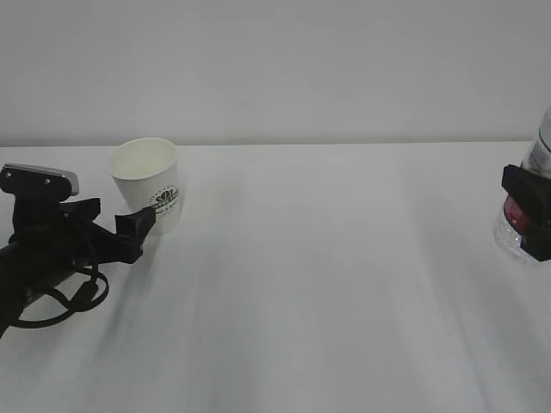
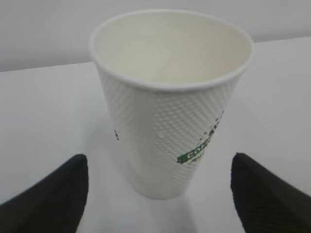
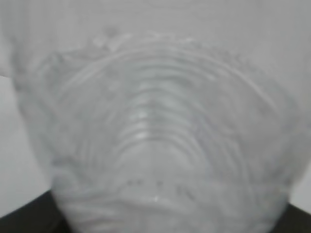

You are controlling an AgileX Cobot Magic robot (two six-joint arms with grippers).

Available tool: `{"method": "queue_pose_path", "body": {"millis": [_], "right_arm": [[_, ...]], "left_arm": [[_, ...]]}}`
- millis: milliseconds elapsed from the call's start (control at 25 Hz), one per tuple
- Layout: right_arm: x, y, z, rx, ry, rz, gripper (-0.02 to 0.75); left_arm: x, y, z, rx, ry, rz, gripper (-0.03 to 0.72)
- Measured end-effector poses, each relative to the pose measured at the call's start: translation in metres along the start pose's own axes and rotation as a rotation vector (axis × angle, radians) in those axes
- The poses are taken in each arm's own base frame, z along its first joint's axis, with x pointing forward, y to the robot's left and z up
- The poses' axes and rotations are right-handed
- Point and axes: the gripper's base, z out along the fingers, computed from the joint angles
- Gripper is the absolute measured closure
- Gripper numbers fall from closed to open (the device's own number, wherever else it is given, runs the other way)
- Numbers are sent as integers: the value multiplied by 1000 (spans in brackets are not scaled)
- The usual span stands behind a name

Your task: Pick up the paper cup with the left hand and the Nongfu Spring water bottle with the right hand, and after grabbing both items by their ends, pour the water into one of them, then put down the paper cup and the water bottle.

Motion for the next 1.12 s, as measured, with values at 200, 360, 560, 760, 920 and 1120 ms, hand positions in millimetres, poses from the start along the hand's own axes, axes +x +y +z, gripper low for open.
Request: {"method": "queue_pose_path", "body": {"millis": [200,360,560,760,920,1120], "right_arm": [[-2,0,1,1,-7,-1,277],[-2,0,1,1,-7,-1,278],[-2,0,1,1,-7,-1,278],[-3,-1,1,2,-10,-1,278],[-4,-1,2,2,-14,-1,278],[-5,-1,2,3,-15,-1,278]], "left_arm": [[-5,-1,9,11,-8,7,3],[-7,-1,17,11,12,8,6],[1,0,26,9,31,8,10],[1,0,35,10,22,8,13],[5,0,44,9,26,8,14],[10,1,56,9,33,8,17]]}}
